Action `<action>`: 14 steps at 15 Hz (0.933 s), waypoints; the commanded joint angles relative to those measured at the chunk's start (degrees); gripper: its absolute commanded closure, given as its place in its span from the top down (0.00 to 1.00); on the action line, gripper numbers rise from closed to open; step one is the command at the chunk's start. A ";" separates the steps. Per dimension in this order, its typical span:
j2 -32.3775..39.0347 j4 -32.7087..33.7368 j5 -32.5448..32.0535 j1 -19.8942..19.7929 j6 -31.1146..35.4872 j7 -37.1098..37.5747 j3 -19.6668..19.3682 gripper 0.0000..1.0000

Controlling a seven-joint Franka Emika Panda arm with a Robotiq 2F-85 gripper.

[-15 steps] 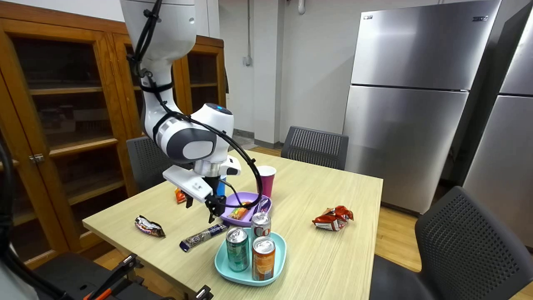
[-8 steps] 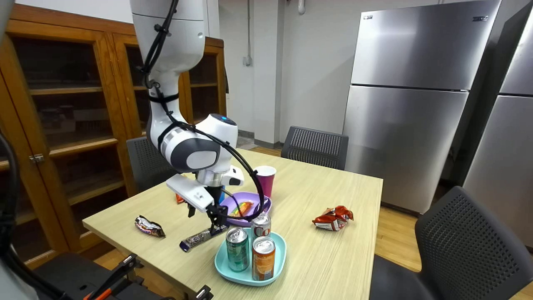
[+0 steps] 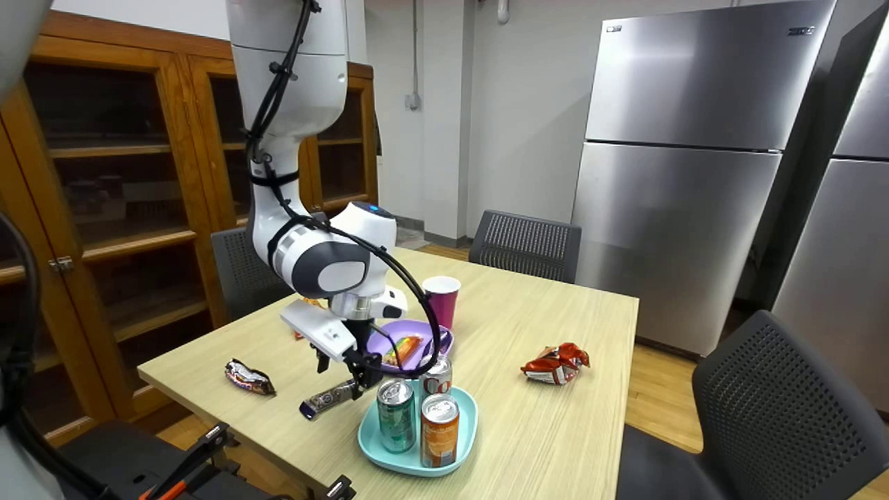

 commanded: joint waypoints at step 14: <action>1.78 3.72 -6.74 9.28 -0.24 10.90 -6.84 1.00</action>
